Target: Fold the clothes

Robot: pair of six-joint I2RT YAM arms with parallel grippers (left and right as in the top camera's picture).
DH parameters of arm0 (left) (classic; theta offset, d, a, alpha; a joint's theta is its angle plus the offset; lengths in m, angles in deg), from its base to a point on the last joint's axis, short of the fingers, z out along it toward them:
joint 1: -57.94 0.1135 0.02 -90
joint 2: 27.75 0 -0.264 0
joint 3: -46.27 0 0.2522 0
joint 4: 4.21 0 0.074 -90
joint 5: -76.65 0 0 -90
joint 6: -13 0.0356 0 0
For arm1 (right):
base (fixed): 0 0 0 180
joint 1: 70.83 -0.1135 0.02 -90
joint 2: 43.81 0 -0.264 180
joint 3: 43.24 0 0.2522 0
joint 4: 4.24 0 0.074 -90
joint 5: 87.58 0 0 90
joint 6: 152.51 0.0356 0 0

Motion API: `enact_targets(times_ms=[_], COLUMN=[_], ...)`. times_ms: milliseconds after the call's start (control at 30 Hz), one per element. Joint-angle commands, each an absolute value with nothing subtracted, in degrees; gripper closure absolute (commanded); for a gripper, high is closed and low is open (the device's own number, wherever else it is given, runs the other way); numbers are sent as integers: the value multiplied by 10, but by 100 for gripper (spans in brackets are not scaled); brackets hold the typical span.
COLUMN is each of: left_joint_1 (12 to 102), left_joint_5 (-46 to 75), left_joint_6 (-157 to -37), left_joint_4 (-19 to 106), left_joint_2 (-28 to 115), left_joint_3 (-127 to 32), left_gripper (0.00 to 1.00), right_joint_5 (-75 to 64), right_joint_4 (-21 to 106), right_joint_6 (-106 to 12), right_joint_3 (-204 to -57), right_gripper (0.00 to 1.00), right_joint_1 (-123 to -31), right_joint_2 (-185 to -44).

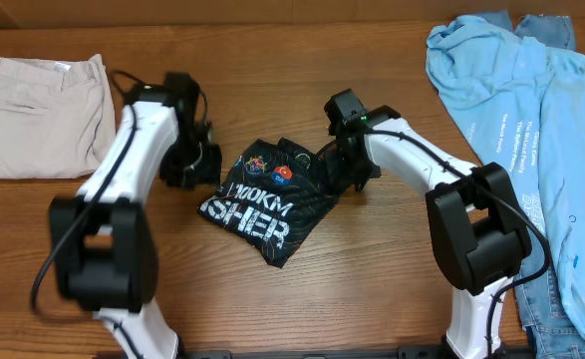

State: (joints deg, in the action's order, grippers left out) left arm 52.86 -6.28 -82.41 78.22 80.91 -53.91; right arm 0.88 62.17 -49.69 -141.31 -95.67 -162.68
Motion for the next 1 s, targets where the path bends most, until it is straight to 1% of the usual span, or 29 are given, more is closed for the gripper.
enact_targets(times_ms=[0, 67, 133, 200, 300, 400, 433, 500, 567, 667, 800, 967], left_joint_1=[527, 527, 527, 527, 527, 527, 527, 527, 527, 527, 527, 526], left_joint_5=[-58, -45, 6, 49, 73, 121, 140, 181, 217, 234, 234, 275], left_joint_6=[-828, -820, -780, -761, -742, -715, -709, -701, -697, -697, -692, -691], left_joint_4=[733, 687, 648, 615, 577, 542, 531, 511, 489, 469, 465, 469], left_joint_2=[762, 760, 770, 789, 819, 852, 863, 885, 908, 939, 973, 1000], left_joint_3=[-541, -541, -540, -540, -541, -541, -541, -541, -543, -547, -553, -554], left_gripper=[22, 22, 23, 23, 24, 22, 21, 16, 14, 9, 10, 10], right_joint_5=[49, 41, 16, -31, -94, -121, -126, -129, -129, -129, -129, -128], right_joint_4=[631, 633, 639, 655, 682, 712, 714, 709, 692, 676, 673, 666], right_joint_6=[-495, -490, -491, -493, -505, -508, -508, -508, -508, -505, -506, -505], right_joint_3=[-1461, -1467, -1467, -1467, -1466, -1460, -1455, -1441, -1421, -1406, -1403, -1402], right_gripper=[85, 85, 85, 85, 85, 82, 80, 73, 71, 67, 64, 64], right_joint_1=[-952, -952, -953, -955, -964, -977, -982, -992, -1002, -1009, -1009, -1008], right_joint_2=[-1594, -1573, -1551, -1536, -1535, -1545, -1547, -1551, -1552, -1552, -1552, -1552])
